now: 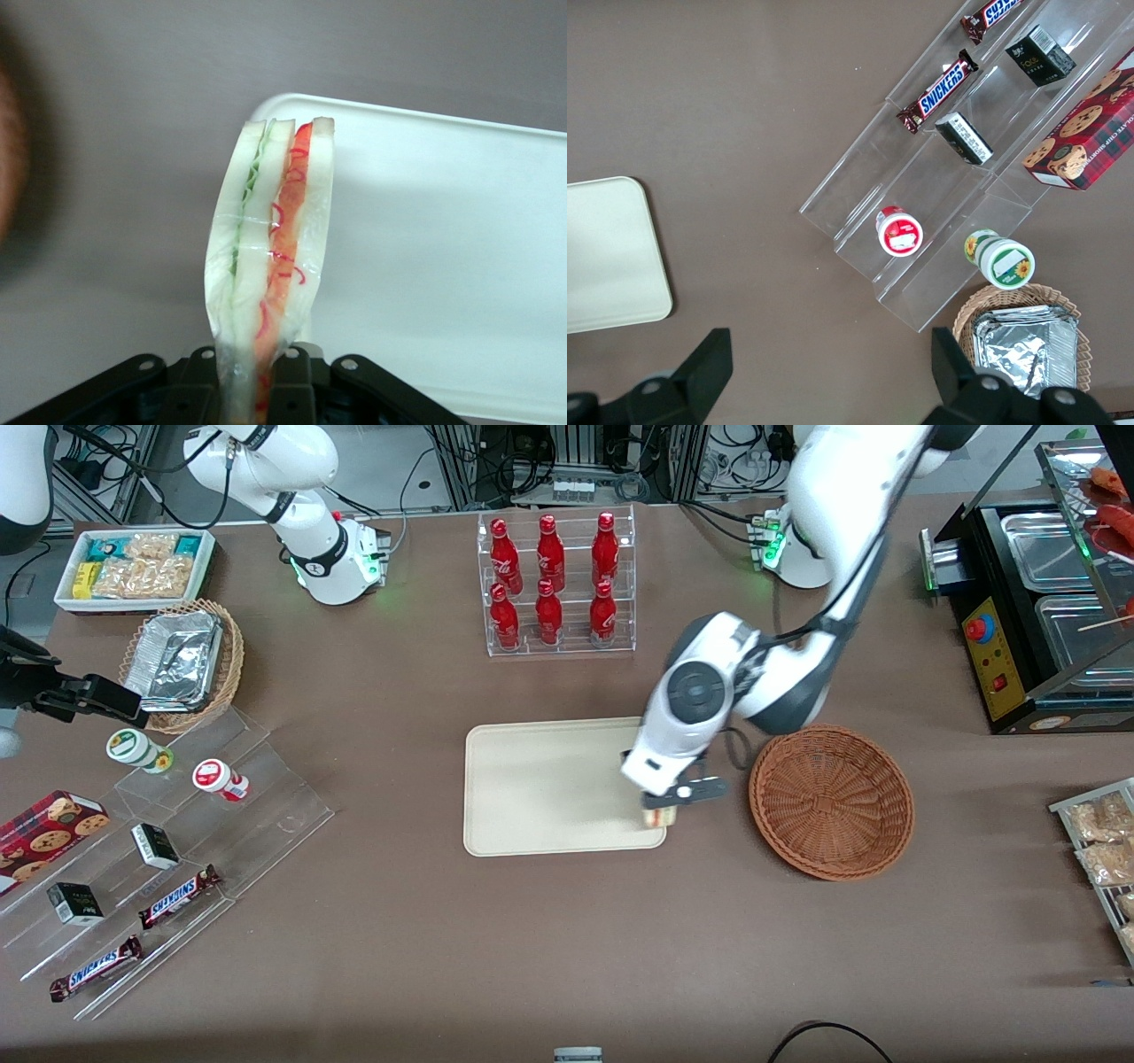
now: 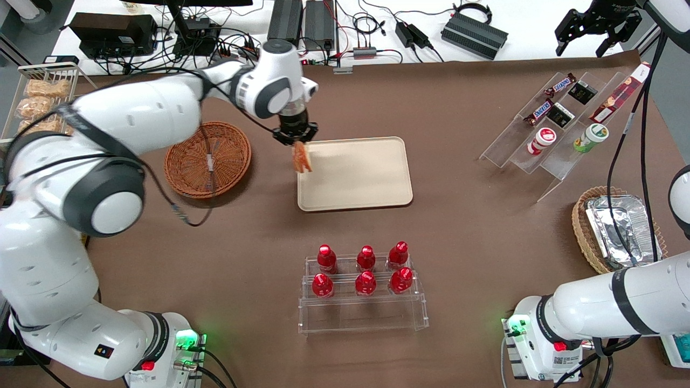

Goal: Place sandwich from basket to tray
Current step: 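Carry the held sandwich with the left gripper over the cream tray, then lower the sandwich onto the tray center and open the left gripper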

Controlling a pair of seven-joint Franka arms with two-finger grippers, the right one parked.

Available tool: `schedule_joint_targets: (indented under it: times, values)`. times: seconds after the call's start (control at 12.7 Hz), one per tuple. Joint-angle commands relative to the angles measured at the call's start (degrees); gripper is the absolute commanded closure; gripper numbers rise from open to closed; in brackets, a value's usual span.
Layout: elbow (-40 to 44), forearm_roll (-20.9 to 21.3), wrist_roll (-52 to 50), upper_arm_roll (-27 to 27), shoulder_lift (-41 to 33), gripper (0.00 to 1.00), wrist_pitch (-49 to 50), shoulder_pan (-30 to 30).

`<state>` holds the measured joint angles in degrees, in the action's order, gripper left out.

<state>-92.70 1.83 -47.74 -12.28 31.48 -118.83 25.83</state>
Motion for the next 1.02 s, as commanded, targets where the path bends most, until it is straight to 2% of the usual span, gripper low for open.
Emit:
schedule_joint_targets:
  times: [0.0,0.16,0.47,0.94]
  values:
    - [10.6,0.8,-5.1,1.0,7.9,1.00,2.8,4.9]
    - [15.9,3.7,-10.8,1.0,12.3,1.00,3.8,8.2]
    - [26.2,5.3,-16.1,1.1,19.8,1.00,6.6,13.2]
    - [26.7,6.3,-17.5,1.2,20.9,1.00,6.3,15.1]
